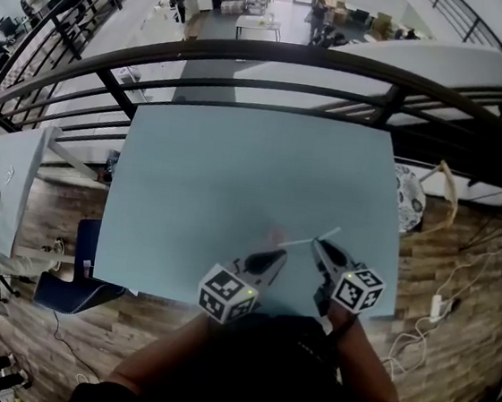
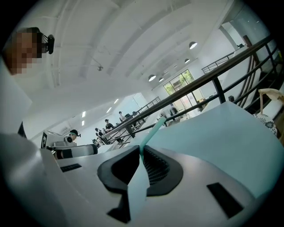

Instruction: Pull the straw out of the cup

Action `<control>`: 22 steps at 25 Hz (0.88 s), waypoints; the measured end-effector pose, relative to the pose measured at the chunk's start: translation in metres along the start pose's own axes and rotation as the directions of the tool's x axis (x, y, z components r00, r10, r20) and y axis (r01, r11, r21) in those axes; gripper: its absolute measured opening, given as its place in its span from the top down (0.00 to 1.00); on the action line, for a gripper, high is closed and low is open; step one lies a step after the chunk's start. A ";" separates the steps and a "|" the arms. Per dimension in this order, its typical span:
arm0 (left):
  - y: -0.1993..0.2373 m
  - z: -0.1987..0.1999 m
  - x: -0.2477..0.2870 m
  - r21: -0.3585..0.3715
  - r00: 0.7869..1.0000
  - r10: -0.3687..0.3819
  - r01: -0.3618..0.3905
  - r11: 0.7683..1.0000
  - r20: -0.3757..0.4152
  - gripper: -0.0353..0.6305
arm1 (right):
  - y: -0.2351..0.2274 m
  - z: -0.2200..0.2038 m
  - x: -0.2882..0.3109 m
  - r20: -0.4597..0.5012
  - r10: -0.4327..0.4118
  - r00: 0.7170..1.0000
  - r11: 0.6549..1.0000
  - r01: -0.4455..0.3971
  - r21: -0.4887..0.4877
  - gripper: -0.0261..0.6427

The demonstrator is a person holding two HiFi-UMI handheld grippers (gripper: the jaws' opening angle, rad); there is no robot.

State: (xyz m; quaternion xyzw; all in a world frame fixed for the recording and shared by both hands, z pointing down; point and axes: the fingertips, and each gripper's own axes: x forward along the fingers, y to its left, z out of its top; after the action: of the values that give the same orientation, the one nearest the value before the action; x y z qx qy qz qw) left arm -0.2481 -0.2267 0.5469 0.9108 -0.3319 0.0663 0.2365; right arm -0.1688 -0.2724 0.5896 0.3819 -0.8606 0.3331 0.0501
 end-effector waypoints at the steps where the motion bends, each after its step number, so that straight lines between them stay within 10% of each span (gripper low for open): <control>1: -0.002 0.001 0.000 0.002 1.000 -0.001 0.001 1.000 0.003 0.93 | 0.003 0.002 -0.002 0.003 0.005 1.000 1.000 -0.005 -0.004 0.90; 22: -0.121 -0.011 0.044 0.002 0.992 0.107 -0.108 0.994 0.060 0.93 | -0.001 0.003 -0.122 -0.003 0.160 0.987 0.984 -0.159 -0.081 0.90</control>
State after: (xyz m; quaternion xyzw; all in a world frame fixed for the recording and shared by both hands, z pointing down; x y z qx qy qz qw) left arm -0.1373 -0.1660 0.5217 0.8937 -0.3874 0.0522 0.2203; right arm -0.0820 -0.1990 0.5465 0.3100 -0.9013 0.3003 0.0374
